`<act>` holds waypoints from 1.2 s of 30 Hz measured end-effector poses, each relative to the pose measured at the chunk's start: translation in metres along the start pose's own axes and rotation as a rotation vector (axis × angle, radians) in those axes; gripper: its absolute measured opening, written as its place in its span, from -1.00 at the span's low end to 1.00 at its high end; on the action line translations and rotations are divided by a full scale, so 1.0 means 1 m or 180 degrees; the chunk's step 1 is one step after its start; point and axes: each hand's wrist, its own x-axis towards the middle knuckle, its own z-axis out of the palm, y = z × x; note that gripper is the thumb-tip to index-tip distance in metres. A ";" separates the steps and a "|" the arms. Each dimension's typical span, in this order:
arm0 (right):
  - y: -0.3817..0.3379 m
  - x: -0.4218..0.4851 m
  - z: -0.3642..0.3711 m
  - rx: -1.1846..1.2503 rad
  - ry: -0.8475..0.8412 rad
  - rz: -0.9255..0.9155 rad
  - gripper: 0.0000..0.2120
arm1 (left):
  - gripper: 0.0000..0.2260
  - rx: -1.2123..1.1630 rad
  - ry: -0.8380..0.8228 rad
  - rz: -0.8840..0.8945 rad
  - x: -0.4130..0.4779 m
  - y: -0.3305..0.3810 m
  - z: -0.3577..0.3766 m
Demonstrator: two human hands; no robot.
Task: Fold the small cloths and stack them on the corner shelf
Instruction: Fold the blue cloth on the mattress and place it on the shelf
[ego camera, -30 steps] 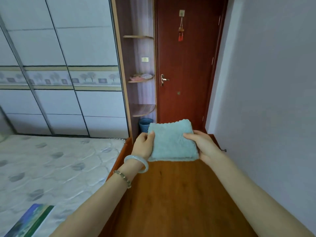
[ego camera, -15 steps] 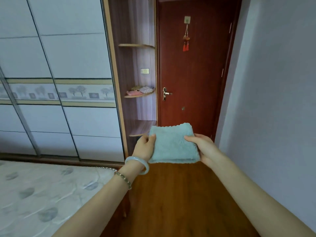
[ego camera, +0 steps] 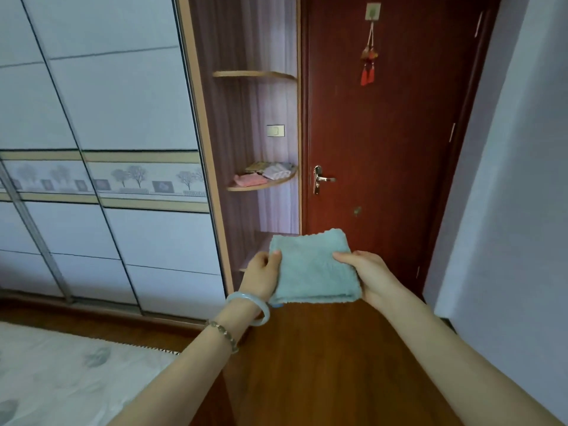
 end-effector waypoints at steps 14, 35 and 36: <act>-0.067 0.304 0.001 0.0045 -0.0283 0.0179 -0.76 | -0.71 0.0131 0.0315 -0.0008 0.288 0.000 0.071; -0.111 0.715 0.132 0.0005 -0.1038 0.0144 -0.92 | -0.73 0.0124 0.0806 -0.0184 0.689 -0.055 0.037; -0.110 0.730 0.137 0.0008 -0.1061 0.0179 -0.91 | -0.73 0.0141 0.0821 -0.0194 0.700 -0.059 0.035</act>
